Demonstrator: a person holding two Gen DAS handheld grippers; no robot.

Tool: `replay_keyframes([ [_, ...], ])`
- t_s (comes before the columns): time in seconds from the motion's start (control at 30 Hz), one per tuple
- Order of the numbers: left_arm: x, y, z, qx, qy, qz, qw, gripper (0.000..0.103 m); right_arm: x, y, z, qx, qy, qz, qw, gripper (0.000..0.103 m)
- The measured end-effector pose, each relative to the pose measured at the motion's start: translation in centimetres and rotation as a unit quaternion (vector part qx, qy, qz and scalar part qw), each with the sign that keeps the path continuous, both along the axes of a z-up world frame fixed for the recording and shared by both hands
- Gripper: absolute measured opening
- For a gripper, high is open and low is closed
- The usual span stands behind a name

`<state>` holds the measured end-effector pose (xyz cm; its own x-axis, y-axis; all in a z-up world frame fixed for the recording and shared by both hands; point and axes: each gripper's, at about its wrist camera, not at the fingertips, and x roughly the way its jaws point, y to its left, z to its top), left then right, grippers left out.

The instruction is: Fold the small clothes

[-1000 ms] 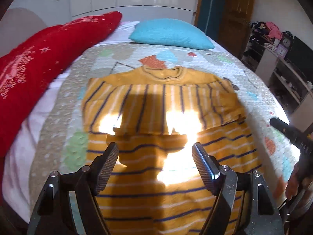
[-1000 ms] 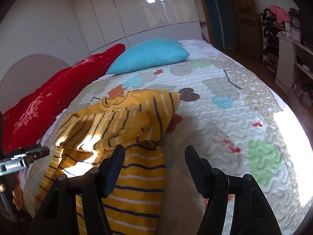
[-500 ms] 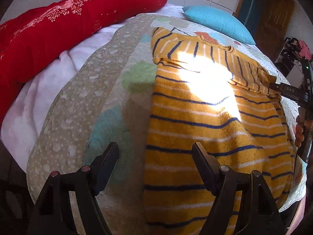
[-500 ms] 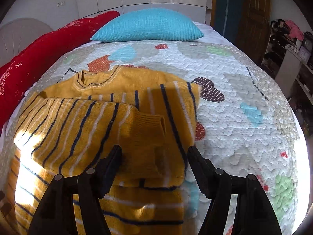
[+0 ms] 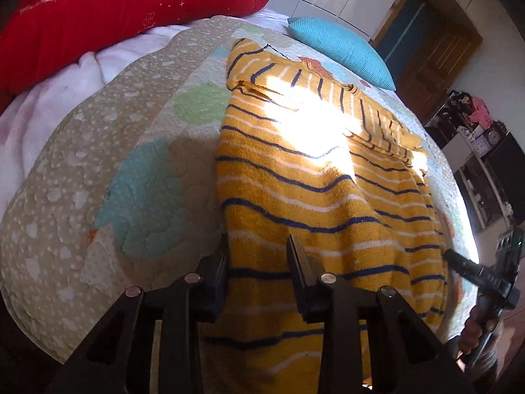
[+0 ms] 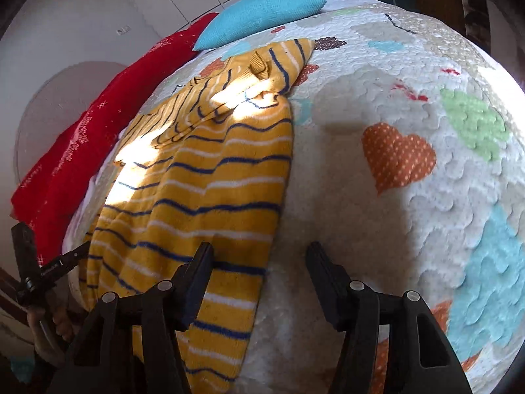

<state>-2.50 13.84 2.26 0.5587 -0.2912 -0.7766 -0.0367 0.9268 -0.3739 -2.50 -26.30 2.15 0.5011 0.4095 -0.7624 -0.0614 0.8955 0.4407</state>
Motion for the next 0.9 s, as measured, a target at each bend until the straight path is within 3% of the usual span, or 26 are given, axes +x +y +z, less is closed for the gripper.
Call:
replay_keyframes([
  [0.17,-2.0,0.0,-0.2,-0.043,-0.002,-0.013,0.9990,0.035,-2.4,0.9,-1.3,0.142,0.010,0.032,0.989,0.063],
  [0.3,-3.6,-0.2,-0.8,-0.091,-0.012,-0.033,0.9953,0.055,-4.2,2.2,-2.5,0.201,0.015,0.050,0.978,0.063],
  [0.4,-4.3,-1.0,-1.2,-0.104,-0.008,-0.041,0.9937,0.057,-5.1,2.4,-3.4,0.241,0.027,0.039,0.969,0.055],
  [0.47,-4.6,-1.4,-1.3,-0.091,0.000,-0.032,0.9954,0.050,-5.7,2.8,-4.0,0.238,0.034,0.029,0.970,0.040],
  [0.53,-4.6,-1.5,-1.5,-0.061,0.020,-0.017,0.9978,0.008,-6.0,3.2,-4.4,0.231,0.042,0.020,0.972,0.025],
  [0.63,-4.2,-0.2,-1.4,-0.085,0.037,-0.002,0.9957,0.007,-5.7,2.8,-4.8,0.228,0.057,0.007,0.972,0.011],
  [0.9,-7.6,1.2,4.7,-0.085,-0.013,-0.002,0.9963,0.007,-8.3,0.1,0.3,0.223,0.024,0.026,0.974,0.009],
])
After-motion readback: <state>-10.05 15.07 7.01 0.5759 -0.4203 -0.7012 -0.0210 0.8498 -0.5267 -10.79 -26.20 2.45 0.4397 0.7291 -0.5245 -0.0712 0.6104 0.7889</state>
